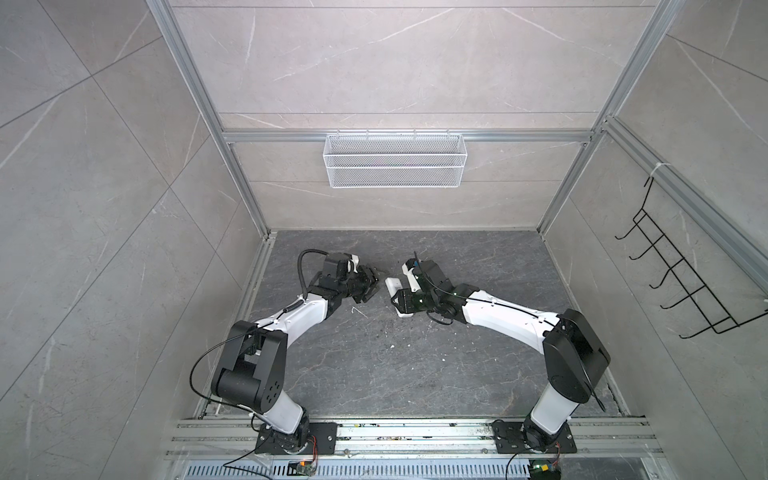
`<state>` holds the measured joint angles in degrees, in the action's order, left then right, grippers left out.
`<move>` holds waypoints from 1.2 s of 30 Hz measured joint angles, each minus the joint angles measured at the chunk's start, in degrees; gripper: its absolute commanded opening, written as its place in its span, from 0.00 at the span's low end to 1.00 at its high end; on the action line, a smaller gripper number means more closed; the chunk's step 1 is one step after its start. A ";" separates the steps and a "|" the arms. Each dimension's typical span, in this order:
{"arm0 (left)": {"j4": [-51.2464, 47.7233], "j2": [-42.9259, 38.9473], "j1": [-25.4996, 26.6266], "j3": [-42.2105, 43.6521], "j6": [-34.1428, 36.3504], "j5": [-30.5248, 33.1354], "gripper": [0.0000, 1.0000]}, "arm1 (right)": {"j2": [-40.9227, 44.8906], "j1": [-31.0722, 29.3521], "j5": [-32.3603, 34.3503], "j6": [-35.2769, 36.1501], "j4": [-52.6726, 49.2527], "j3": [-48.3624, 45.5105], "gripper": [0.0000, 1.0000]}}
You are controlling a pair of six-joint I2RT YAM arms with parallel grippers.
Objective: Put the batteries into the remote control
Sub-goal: 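Grasp the remote's lower end with the right gripper, then open the left gripper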
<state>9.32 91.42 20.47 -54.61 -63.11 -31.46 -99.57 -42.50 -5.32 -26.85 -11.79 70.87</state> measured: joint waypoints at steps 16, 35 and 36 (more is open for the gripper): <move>4.90 2.08 1.66 1.40 -2.23 -0.13 0.28 | -2.62 -2.97 0.66 1.01 -1.29 4.48 0.53; 6.27 6.12 0.92 1.68 -1.97 -0.70 0.01 | -5.22 -3.04 2.14 1.64 -5.11 7.93 0.79; 6.67 6.82 0.57 1.68 -1.97 -1.25 0.00 | -5.22 -3.04 2.14 1.44 -5.11 8.09 0.84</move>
<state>15.99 98.24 21.04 -52.93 -65.08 -32.71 -104.79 -45.54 -3.18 -25.41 -16.91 78.96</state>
